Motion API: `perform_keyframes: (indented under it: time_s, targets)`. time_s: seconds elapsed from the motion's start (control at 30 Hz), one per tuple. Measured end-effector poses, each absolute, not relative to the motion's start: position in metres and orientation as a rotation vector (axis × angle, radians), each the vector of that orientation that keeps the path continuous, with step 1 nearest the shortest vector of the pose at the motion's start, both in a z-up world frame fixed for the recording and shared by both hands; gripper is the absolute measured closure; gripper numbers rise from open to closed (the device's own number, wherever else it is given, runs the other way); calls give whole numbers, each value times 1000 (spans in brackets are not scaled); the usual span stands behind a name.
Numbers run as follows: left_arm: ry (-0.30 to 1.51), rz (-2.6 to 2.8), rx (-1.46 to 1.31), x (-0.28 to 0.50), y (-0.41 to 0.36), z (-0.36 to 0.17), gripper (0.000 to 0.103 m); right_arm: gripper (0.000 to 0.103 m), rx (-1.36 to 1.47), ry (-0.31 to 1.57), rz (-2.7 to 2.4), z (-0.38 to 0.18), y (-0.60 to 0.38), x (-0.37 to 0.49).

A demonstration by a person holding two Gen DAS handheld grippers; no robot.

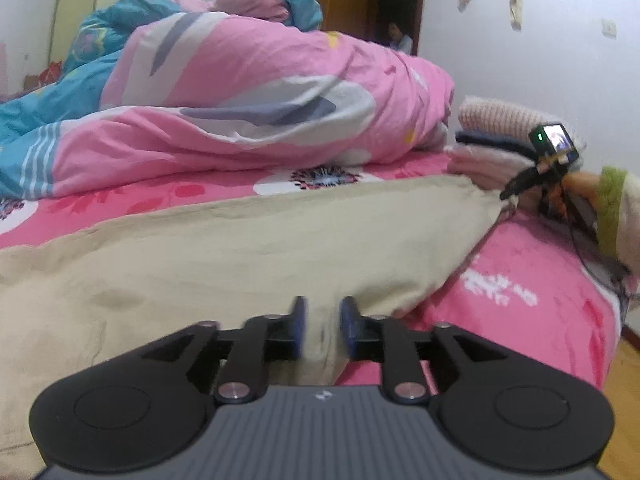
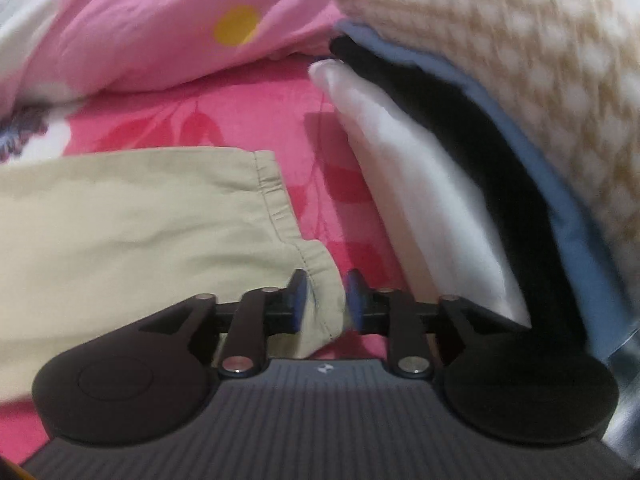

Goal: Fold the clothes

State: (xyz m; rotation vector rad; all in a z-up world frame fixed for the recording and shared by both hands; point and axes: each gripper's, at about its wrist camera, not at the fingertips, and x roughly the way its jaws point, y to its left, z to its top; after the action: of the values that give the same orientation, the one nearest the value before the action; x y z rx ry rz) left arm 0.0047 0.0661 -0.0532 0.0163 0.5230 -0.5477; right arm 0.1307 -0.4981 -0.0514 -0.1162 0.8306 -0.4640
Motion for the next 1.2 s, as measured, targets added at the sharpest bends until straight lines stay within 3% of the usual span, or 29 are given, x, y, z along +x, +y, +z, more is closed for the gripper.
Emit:
perform_keyframes:
  time_s: [0.1,0.17,0.23,0.3,0.47,0.57,0.7,0.8,1.03,1.2]
  targets:
    - [518,-541,-43,2,81,-48,67,70,-111,775,-462,-38,-497,116]
    - [521,-541,-92,1,93,-43,66,51,-90,712,-472,-27,-495,101]
    - [516,-545,-153,0,105,-38,65,50,-69,647,-476,-17,-489,87]
    - [506,-540,-224,1,116,-35,65,51,-16,620,-448,-10,-487,77]
    - [518,-437,-262,24,117,-35,65,73,99,624,-201,-17,-464,71]
    - [559,-307,-225,48,113,-43,66,78,68,628,-34,-30,-442,68]
    - [594,-176,-200,69,119,-57,69,79,-7,777,-96,-62,-443,73]
    - [592,-155,-218,69,128,-62,69,85,-56,773,-198,-43,-433,69]
    - [569,-116,-217,68,128,-72,69,85,-267,613,325,-30,-281,67]
    - [564,-121,-247,68,134,-76,69,84,-371,770,455,-66,-234,62]
